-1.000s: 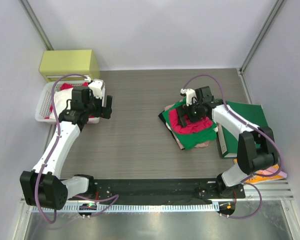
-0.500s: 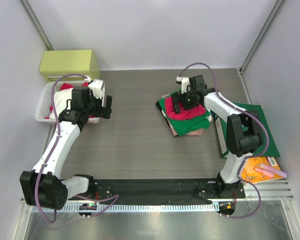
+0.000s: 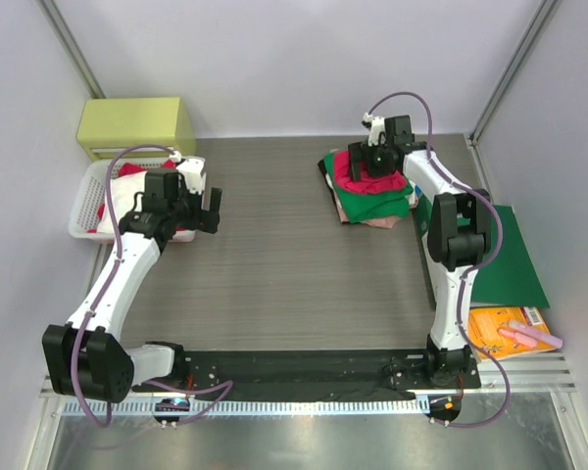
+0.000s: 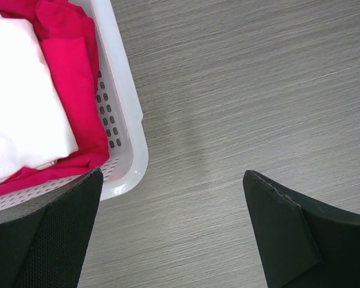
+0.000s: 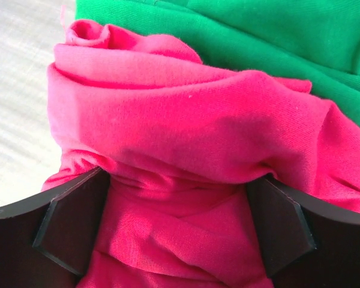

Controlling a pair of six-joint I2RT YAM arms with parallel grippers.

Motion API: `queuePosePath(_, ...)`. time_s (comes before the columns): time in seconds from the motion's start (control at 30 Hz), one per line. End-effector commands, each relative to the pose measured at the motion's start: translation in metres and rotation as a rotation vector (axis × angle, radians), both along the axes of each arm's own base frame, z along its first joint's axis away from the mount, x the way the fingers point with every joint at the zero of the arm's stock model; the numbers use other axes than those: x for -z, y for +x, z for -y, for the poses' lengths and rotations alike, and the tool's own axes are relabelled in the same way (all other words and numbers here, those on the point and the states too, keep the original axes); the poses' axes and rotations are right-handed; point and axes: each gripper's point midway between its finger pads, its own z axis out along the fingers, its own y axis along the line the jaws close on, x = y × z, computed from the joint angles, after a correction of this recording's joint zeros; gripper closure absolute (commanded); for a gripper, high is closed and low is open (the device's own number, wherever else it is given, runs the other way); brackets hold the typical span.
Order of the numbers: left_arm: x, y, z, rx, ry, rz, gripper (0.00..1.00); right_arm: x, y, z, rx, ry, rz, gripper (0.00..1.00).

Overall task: Fold and stack the t-shirts
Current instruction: Put the neatly folded tshirt into the corner of the board with the right arm

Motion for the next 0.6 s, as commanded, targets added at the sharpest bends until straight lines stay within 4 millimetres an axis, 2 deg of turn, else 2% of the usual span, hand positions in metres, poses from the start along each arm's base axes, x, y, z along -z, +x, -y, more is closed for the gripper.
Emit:
queuePosePath(0.0,-0.012,0.01,-0.002,-0.005,0.004,0.034,0.0,0.059,0.006,0.041,0.116,-0.106,-0.139,0.0)
queuePosePath(0.17,-0.01,0.009,-0.002,-0.006,0.005,0.028,0.0,0.062,0.032,0.055,0.184,-0.089,-0.15,0.0)
queuePosePath(0.2,-0.009,0.009,-0.002,-0.005,0.004,0.025,0.0,0.052,0.043,0.059,0.195,-0.087,-0.123,0.0)
queuePosePath(0.23,-0.008,0.009,-0.002,-0.005,0.005,0.022,0.0,0.065,0.044,0.06,0.198,-0.093,-0.145,0.0)
queuePosePath(0.4,-0.009,0.008,-0.003,-0.007,0.009,0.026,0.0,0.066,0.059,0.082,0.242,-0.1,-0.131,0.0)
queuePosePath(0.43,-0.01,0.007,-0.004,-0.007,0.013,0.028,0.0,0.067,0.06,0.092,0.261,-0.094,-0.134,0.0)
queuePosePath(0.47,-0.01,0.007,-0.005,-0.012,0.015,0.028,0.0,0.07,0.06,0.094,0.264,-0.09,-0.141,0.0)
queuePosePath(0.5,-0.01,0.006,-0.004,-0.009,0.013,0.026,0.0,0.068,0.061,0.104,0.283,-0.084,-0.14,0.0)
queuePosePath(0.53,-0.011,0.007,-0.004,-0.008,0.013,0.029,0.0,0.068,0.061,0.122,0.313,-0.08,-0.142,0.0)
queuePosePath(0.57,-0.01,0.007,-0.004,-0.009,0.011,0.027,0.0,0.064,0.062,0.129,0.324,-0.074,-0.137,0.0)
